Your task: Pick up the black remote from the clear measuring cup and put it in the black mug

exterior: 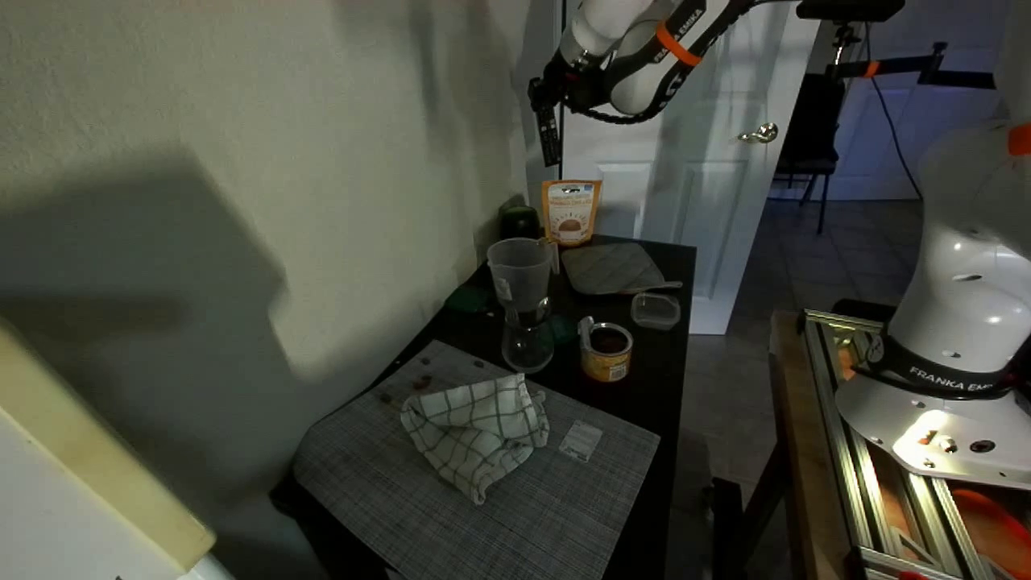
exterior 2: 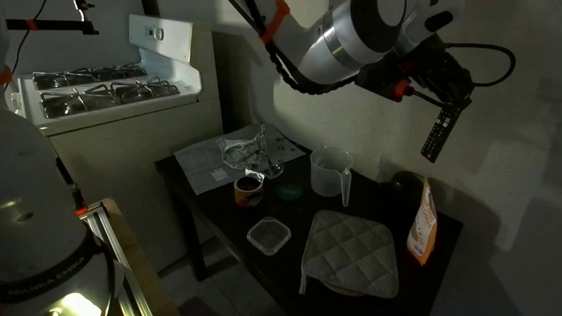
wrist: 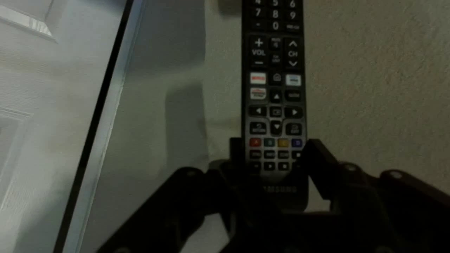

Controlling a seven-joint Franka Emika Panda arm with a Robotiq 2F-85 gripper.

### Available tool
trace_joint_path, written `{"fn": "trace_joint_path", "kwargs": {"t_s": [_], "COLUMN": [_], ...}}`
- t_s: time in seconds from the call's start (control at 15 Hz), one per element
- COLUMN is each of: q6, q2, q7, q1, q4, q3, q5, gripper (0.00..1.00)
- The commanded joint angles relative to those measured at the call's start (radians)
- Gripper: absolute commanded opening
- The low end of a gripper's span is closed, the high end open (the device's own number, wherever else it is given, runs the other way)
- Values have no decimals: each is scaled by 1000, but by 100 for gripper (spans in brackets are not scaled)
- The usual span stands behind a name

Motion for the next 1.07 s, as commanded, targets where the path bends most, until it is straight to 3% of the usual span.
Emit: {"fn": "trace_joint_path", "kwargs": {"t_s": [0.0,0.27,0.47,0.67,0.73,1.0], "q6": [15,5,-2,2,15,11], "q2": [170,295,359,426,468,557], "q7": [221,324,359,353,250,194], "q1": [208,365,419,431,446,447], "q4": [50,27,8,2,-3,27], "q3": [-172,-266,-306,-322,-332,-325], "q5": [-10,42,86,137,277,475], "gripper": [23,23,23,23,23,23]}}
